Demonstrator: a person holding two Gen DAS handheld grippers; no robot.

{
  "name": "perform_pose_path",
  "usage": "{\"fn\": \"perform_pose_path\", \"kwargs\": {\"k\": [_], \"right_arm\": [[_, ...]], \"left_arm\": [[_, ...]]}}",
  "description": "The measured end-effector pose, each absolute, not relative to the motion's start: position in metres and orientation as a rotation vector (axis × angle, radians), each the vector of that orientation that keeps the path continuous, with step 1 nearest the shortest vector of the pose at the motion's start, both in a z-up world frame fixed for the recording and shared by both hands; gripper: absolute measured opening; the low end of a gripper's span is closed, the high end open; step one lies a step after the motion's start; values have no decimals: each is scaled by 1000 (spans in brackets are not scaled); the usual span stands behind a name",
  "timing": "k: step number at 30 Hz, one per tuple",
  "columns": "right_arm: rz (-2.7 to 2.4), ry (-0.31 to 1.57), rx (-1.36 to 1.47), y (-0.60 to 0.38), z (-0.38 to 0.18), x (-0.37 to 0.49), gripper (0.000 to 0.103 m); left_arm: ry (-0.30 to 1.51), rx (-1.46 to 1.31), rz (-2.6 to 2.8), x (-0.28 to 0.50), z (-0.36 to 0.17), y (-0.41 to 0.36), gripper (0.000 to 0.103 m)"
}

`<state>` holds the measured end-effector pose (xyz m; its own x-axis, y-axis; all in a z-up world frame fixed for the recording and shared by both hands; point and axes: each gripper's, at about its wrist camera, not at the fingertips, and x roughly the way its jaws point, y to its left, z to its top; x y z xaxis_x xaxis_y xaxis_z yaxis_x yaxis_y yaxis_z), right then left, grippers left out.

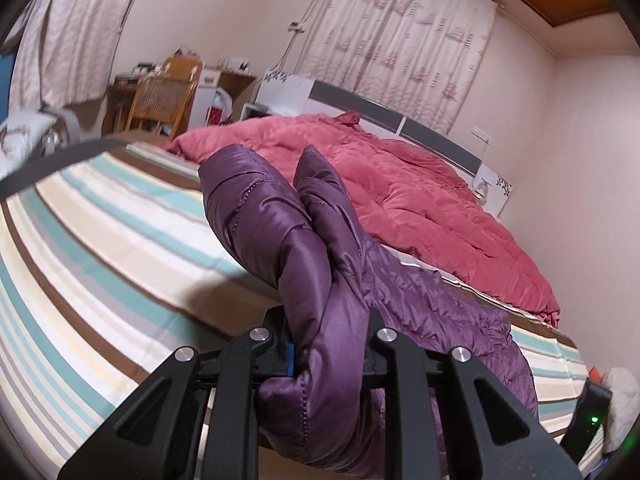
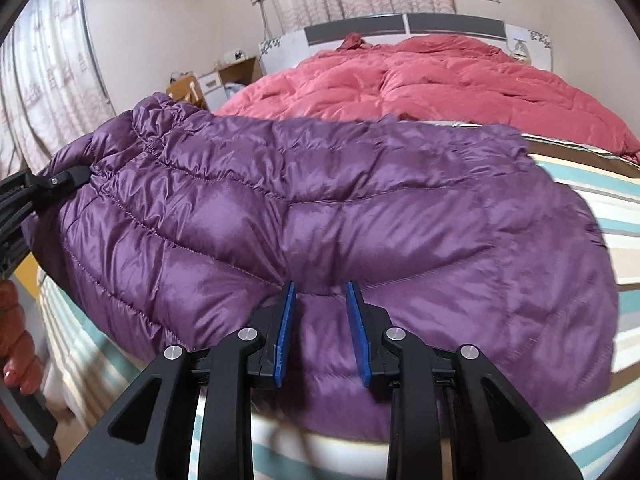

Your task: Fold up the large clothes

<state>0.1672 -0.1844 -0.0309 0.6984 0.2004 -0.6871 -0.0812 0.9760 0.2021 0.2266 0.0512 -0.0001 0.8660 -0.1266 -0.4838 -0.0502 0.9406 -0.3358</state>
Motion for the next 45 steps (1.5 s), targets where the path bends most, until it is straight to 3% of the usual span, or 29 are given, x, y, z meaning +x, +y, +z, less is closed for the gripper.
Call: {"fn": "perform_pose_path", "kwargs": {"k": [19,45], "right_arm": [[-250,717,275,-319,-18,126,27],[-403,709,387,-388,-28,85,27]], "left_arm": [[456,-88,-142,205,53,-55,18],[601,209,-380,199,5,-208,17]]}}
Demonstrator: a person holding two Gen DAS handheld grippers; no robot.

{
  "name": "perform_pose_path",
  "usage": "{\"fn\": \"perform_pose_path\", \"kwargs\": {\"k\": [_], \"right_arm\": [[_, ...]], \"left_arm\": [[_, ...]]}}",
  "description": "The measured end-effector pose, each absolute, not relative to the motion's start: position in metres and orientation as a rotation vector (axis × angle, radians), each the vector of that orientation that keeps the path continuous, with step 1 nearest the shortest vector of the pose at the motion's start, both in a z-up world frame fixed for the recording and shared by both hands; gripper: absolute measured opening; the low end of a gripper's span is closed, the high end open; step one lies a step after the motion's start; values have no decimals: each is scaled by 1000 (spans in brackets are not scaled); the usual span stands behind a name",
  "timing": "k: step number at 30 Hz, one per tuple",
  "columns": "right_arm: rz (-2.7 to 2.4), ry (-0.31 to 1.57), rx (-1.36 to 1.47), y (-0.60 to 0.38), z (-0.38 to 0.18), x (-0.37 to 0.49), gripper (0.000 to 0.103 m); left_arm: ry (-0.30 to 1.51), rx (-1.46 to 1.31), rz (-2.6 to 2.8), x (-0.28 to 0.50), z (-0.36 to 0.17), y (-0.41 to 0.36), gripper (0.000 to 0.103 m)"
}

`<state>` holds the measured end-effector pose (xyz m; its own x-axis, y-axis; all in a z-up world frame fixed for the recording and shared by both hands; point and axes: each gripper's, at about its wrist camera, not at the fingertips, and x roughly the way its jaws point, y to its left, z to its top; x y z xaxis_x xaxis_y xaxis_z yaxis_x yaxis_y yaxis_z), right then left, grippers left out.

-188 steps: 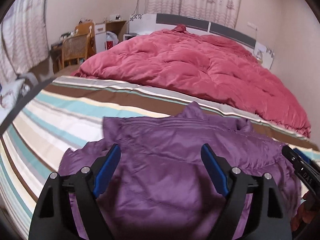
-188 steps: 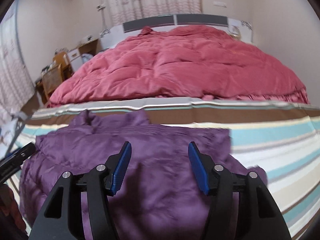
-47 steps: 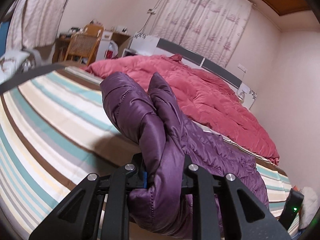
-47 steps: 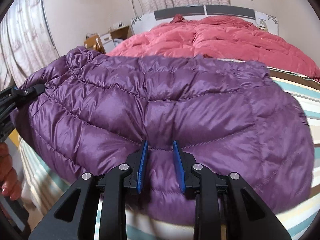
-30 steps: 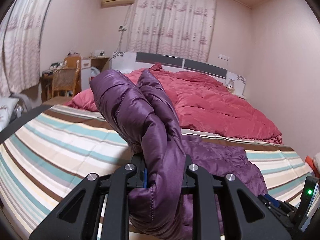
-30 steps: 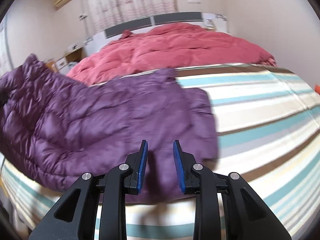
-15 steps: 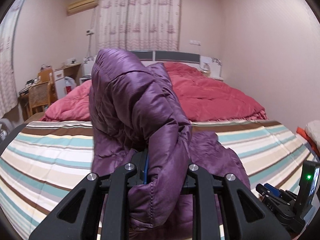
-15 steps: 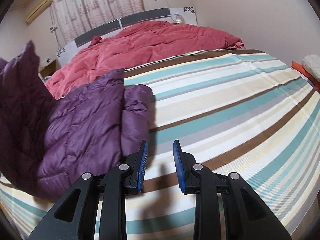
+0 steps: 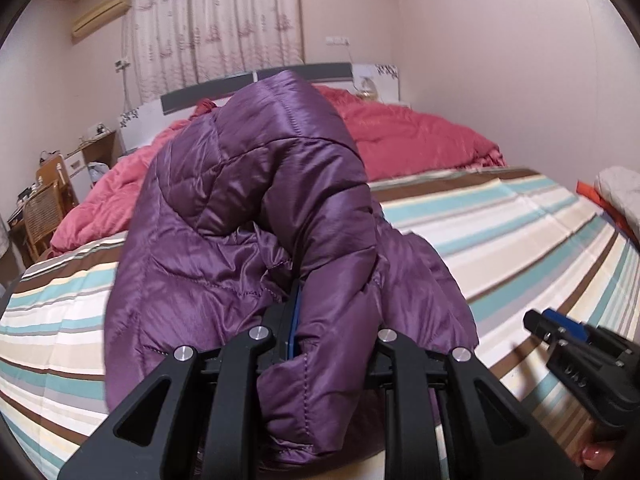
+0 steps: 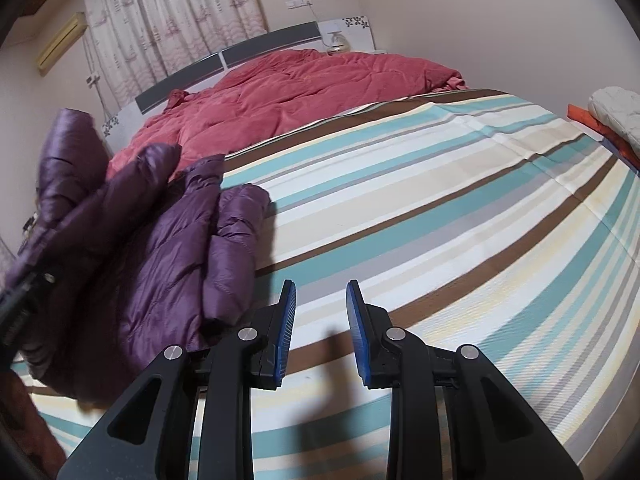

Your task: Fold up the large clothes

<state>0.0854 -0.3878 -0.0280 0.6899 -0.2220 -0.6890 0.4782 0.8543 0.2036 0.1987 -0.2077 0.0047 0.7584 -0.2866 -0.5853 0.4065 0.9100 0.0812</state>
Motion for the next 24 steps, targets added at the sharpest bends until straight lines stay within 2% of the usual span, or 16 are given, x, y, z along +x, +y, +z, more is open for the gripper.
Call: {"fn": "perform_pose_path", "kwargs": {"k": [8,14,15,17,18,19,24], "right_arm": [[-412,713,409,-391,-30,78,27],[-407,711,416,-393,-29,76,27],[-405,710,420,-392,-29,76,27],[-396,704,430,-393,-28,76,27],[-386,700,434,-392,-27,77,27],[-382,697,433,-392,-26,76,27],[-348,687,423,-385,-20,79,27]], "left_arm": [[628,353,-416,190,-18,-242,17],[644,308,-442,186,-5,-230,24],[650,275,-454,185,3,-224,28],[656,185,-511,183,19,-207,51],[646,122,-556,180,29,-196,70],[620,64,-592,174,41,-183,74],[517,6,-588,162,76,-138,75]]}}
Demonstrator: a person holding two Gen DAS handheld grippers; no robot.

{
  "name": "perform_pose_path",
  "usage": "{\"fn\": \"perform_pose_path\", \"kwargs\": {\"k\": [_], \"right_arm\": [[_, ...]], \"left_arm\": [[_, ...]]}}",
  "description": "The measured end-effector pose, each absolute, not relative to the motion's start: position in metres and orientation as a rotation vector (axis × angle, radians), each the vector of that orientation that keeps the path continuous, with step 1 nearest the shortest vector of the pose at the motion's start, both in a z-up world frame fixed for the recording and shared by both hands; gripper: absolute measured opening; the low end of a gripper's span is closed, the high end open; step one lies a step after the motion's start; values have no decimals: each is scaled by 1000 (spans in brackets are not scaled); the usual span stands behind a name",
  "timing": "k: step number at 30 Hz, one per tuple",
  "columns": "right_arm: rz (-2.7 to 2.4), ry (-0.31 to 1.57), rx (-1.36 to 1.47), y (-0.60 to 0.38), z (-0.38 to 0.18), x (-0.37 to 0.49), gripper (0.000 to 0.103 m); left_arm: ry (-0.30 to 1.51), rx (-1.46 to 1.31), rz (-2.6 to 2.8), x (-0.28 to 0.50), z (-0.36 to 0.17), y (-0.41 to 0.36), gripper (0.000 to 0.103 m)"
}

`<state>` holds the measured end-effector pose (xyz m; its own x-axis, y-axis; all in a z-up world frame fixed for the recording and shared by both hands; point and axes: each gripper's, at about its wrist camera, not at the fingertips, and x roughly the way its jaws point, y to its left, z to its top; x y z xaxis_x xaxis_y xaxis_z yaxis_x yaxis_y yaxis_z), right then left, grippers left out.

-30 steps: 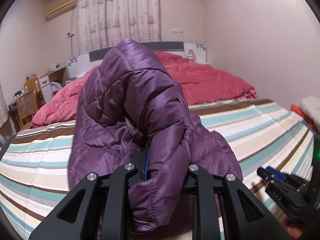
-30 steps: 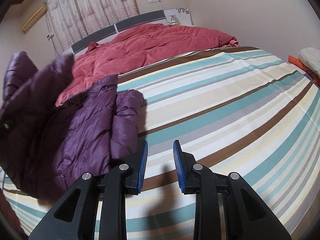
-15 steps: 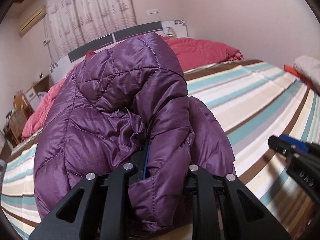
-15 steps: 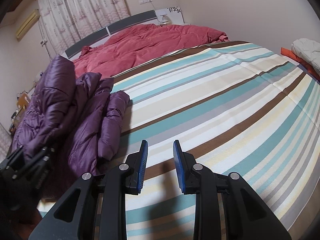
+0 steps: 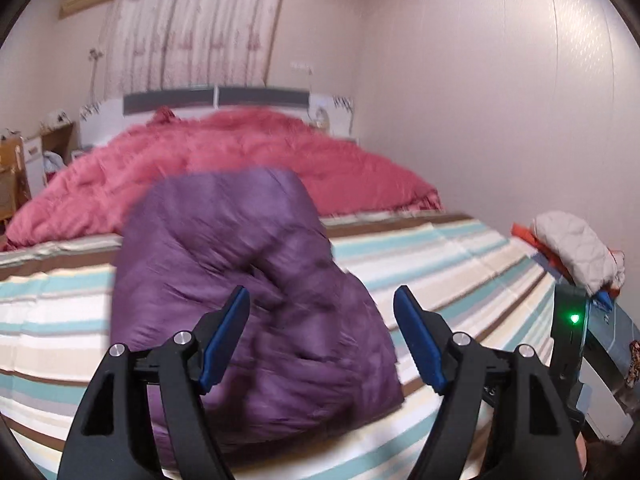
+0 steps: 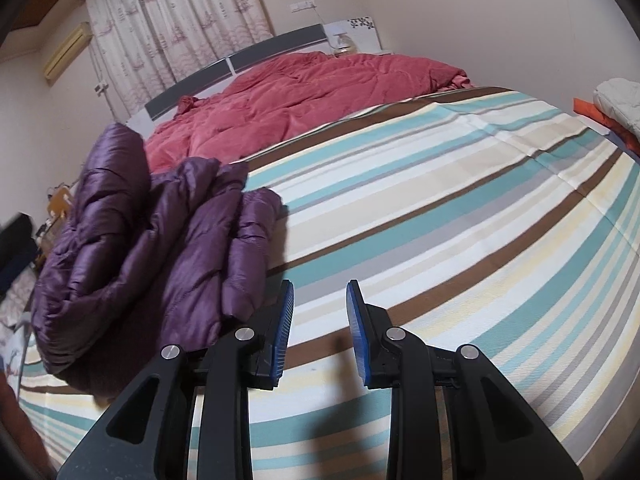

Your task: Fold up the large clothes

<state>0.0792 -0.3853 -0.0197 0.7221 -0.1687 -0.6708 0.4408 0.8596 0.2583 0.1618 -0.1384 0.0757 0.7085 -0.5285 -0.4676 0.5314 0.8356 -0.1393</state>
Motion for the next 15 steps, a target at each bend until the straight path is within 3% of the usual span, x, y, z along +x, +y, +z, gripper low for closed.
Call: {"fn": "perform_pose_path", "kwargs": {"k": [5,6,7,8,15], "right_arm": [[-279,677,439,-377,-8,84,27],[-259,674,444,-374,-5,86,34],[-246,672,443,-371,-2,88,54],[-228,663,442,-367,2,90,61],[-103,614,385,-333,27,112,62]], "left_arm": [[554,-99,-367,202,72,-71,77],[576,-128,-316,213,66,-56,77],[592,-153,-262,222,59,-41,76],[605,-165,-232,228,54,-34,76],[718,-141,-249,248,3,-26,74]]}}
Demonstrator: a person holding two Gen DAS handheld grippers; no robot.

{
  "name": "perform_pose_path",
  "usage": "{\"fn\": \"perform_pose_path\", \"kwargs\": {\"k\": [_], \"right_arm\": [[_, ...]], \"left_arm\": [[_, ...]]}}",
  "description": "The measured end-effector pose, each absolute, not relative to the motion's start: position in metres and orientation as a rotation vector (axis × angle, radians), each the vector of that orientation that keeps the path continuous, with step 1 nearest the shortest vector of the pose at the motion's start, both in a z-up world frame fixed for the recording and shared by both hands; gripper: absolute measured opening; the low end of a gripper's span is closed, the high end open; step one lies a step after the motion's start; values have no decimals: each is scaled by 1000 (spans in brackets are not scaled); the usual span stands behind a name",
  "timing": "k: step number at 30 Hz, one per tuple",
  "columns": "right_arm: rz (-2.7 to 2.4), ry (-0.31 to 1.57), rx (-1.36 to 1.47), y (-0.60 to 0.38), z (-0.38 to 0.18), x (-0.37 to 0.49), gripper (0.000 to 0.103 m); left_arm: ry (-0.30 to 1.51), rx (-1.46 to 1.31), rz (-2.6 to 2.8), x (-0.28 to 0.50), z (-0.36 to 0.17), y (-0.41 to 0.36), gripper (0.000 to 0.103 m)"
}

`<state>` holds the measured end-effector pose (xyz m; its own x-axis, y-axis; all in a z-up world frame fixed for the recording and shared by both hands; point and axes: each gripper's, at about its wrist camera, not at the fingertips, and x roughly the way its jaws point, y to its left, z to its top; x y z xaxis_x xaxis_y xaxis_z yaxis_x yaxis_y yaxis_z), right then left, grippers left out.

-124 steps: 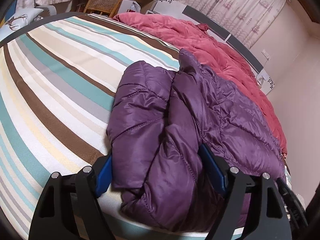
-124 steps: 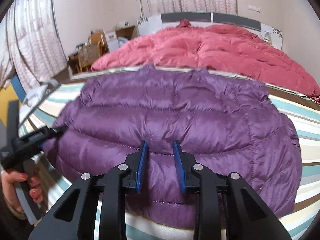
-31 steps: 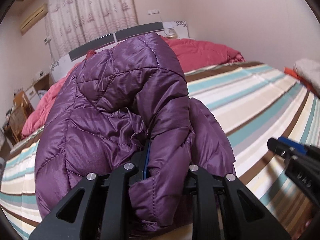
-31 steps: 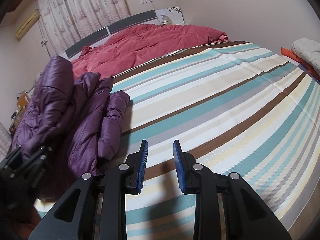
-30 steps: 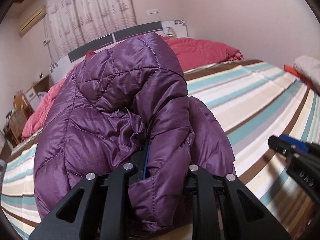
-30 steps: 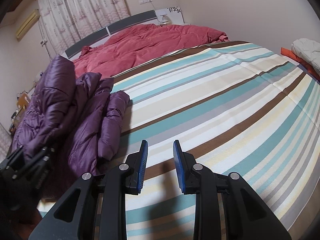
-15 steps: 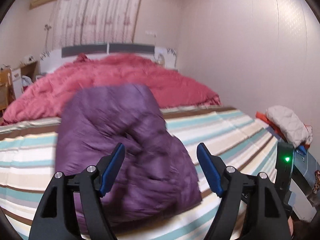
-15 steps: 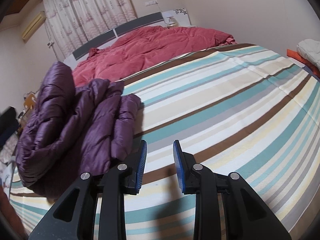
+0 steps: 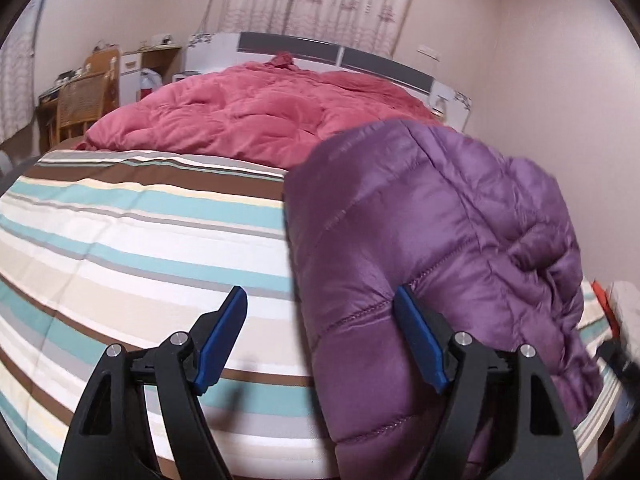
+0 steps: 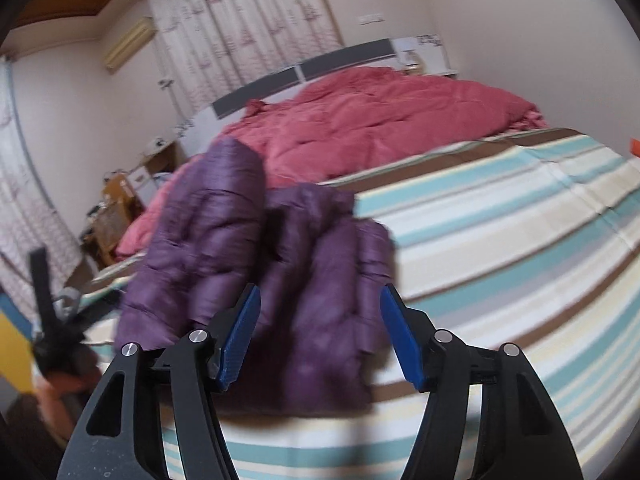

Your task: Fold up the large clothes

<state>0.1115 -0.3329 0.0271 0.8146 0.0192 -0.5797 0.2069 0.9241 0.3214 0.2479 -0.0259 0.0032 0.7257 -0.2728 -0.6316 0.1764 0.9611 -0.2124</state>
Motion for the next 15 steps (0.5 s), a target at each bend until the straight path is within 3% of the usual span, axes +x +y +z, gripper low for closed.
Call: {"fn": "perform_pose_path", "kwargs": {"k": [5,8,9,10,12,15], "right_arm": [[15,641,436,-318,31,148,52],[61,717,423,-304,21,174,39],[66,743,429,-303,17,180,25],[85,763,448,-303,14,185,18],[81,732,463,-309,21,181,12],[45,696,489,-326,29,173,8]], "left_arm": [[713,-106,-274,247,2,-39,67],[715,-77,-291,246,2,-46,59],[712,-66,-293,247,2,-50,55],[710,-57,-297,247,3,-53,48],[700,-13,-317,242,5,-63,39],[685,47,-348,237,7,-80,36]]}}
